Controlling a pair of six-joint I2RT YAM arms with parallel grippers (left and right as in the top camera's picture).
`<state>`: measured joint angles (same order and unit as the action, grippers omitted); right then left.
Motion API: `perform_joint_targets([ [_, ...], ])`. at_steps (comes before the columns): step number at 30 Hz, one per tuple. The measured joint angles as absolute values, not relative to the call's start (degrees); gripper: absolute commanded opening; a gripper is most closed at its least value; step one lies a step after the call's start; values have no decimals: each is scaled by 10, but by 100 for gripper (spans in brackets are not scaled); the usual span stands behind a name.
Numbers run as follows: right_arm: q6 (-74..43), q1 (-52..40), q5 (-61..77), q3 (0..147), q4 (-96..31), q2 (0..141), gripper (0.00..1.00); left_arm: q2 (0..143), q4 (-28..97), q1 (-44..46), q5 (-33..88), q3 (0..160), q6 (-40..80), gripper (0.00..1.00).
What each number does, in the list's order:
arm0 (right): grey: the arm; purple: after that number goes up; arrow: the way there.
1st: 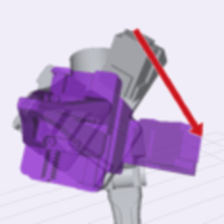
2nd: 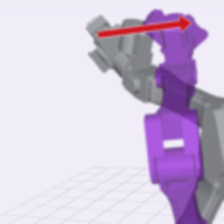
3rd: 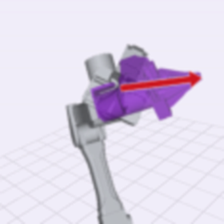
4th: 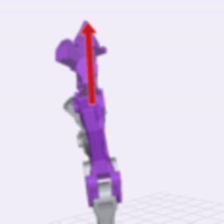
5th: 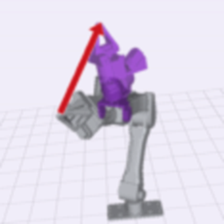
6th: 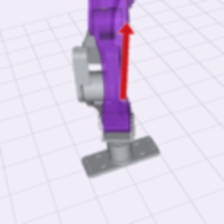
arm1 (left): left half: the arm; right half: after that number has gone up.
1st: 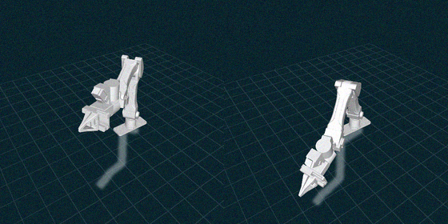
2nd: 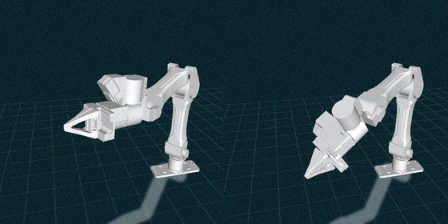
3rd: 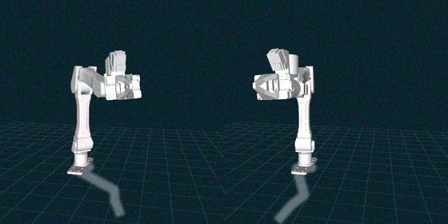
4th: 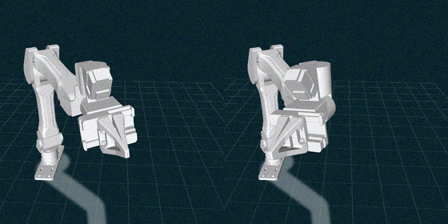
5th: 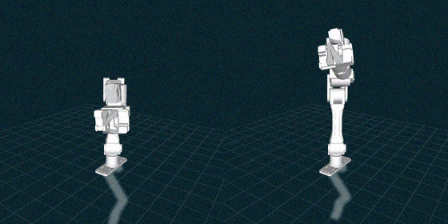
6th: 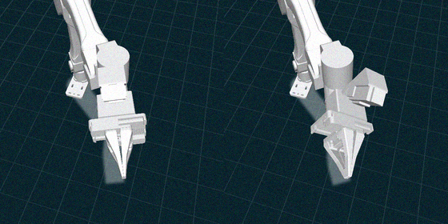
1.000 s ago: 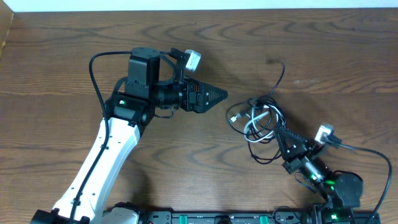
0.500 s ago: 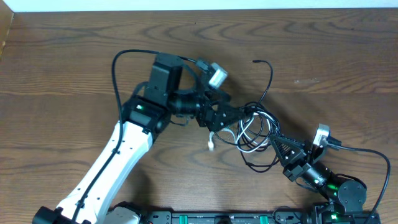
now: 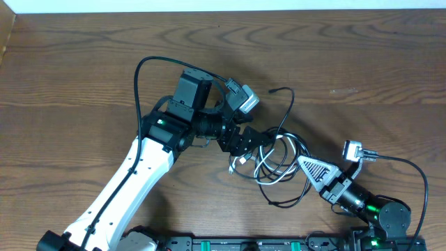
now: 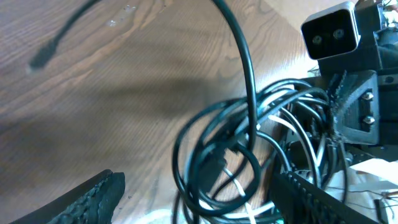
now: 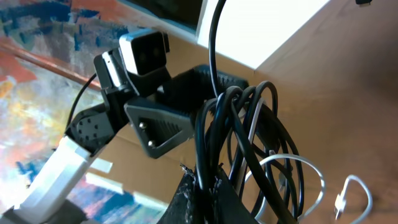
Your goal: Untangle cables
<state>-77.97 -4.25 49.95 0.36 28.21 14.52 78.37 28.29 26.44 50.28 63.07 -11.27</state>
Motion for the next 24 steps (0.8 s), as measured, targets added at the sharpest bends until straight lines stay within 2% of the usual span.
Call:
perform_joint_targets([
  [8, -833, -43, 516, 4, 283, 145, 1, 784, 287, 264, 489, 631, -123, 80],
  [15, -853, -43, 512, 4, 282, 145, 1, 783, 359, 265, 485, 631, -173, 80],
  [24, -887, -43, 515, 4, 282, 145, 1, 783, 371, 301, 463, 631, -220, 79],
])
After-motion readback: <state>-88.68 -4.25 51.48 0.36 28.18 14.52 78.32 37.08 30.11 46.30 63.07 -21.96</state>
